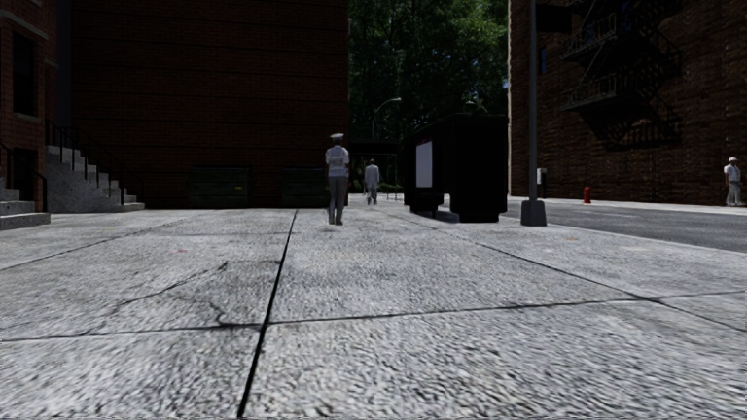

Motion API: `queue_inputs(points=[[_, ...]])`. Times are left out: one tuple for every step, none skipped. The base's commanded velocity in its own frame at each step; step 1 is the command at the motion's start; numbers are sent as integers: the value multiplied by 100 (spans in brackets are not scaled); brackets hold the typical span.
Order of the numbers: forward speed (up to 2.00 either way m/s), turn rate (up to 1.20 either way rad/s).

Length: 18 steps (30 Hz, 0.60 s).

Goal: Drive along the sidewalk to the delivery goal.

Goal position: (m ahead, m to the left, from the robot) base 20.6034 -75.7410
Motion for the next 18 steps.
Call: queue_inputs(points=[[200, 0], [200, 0], [200, 0], [200, 0], [200, 0], [200, 0], [200, 0], [200, 0], [200, 0], [200, 0], [200, 0], [200, 0], [200, 0], [200, 0], [200, 0], [200, 0], [200, 0], [200, 0]])
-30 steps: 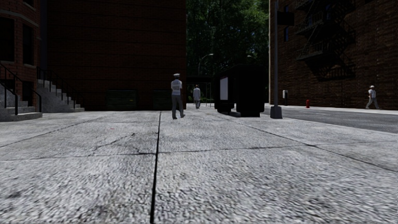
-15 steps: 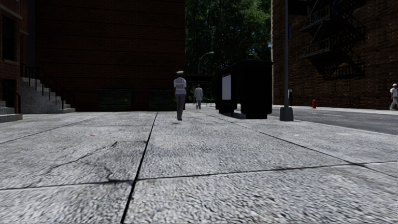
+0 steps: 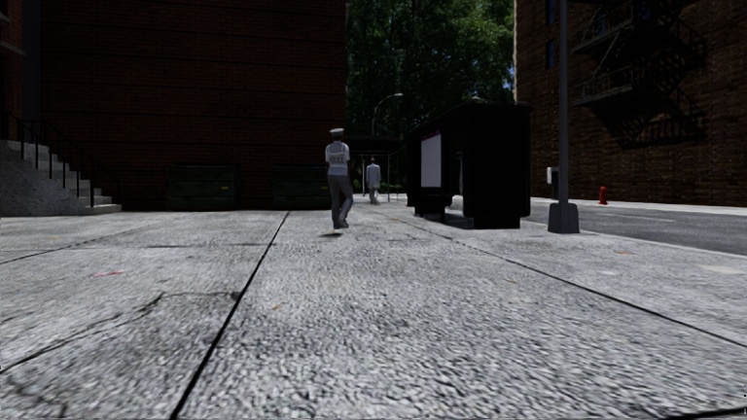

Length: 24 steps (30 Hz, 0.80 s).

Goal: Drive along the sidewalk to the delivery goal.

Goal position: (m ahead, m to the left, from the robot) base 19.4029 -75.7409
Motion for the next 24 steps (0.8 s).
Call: queue_inputs(points=[[200, 0], [200, 0], [200, 0], [200, 0], [200, 0], [200, 0], [200, 0], [200, 0], [200, 0], [200, 6], [200, 53], [200, 64], [200, 67], [200, 62], [200, 17], [200, 3], [200, 0], [200, 0], [200, 0], [200, 0], [200, 0], [200, 0], [200, 0], [200, 0]])
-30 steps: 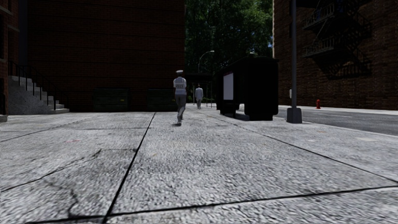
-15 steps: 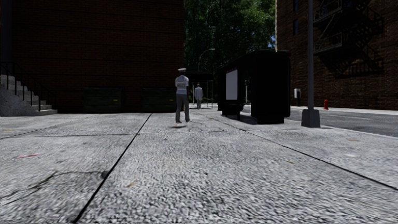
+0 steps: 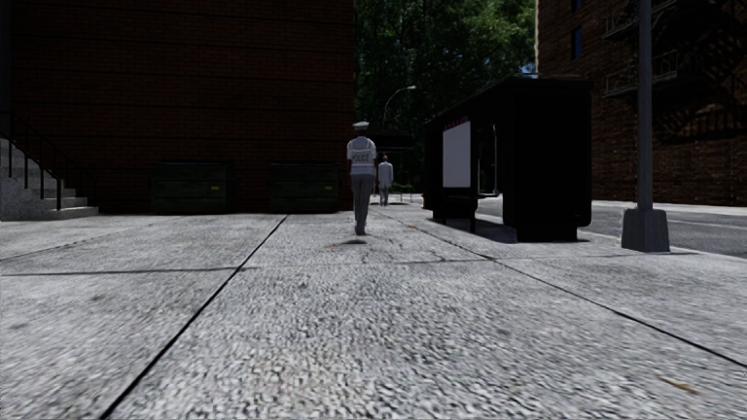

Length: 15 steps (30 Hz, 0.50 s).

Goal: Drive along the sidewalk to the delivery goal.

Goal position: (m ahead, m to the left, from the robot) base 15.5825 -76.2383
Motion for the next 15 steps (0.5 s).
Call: queue_inputs(points=[[200, 0], [200, 0], [200, 0], [200, 0], [200, 0], [200, 0], [200, 0], [200, 0], [200, 0], [200, 0], [200, 0], [200, 0], [200, 0], [200, 0], [200, 0]])
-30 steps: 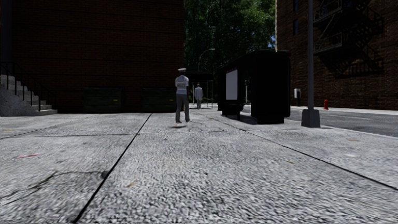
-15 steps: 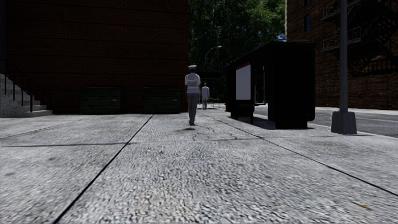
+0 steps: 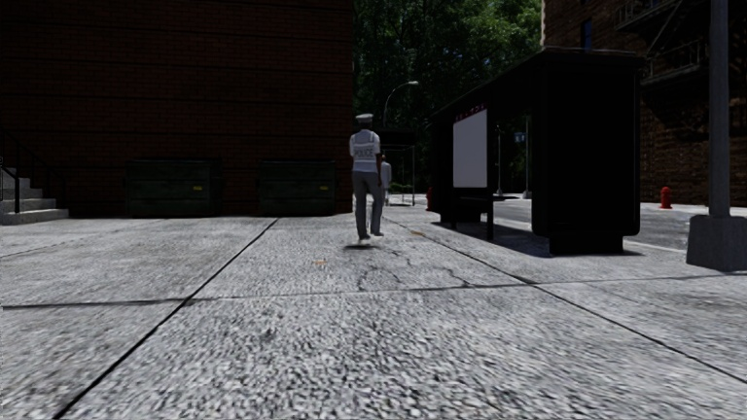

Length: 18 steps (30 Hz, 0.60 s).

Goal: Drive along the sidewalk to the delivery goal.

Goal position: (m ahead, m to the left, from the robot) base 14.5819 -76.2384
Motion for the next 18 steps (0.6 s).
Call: queue_inputs(points=[[200, 0], [200, 0], [200, 0], [200, 0], [200, 0], [200, 0], [200, 0], [200, 0], [200, 0], [200, 0], [200, 0], [200, 0], [200, 0], [200, 0], [200, 0], [200, 0], [200, 0], [200, 0]])
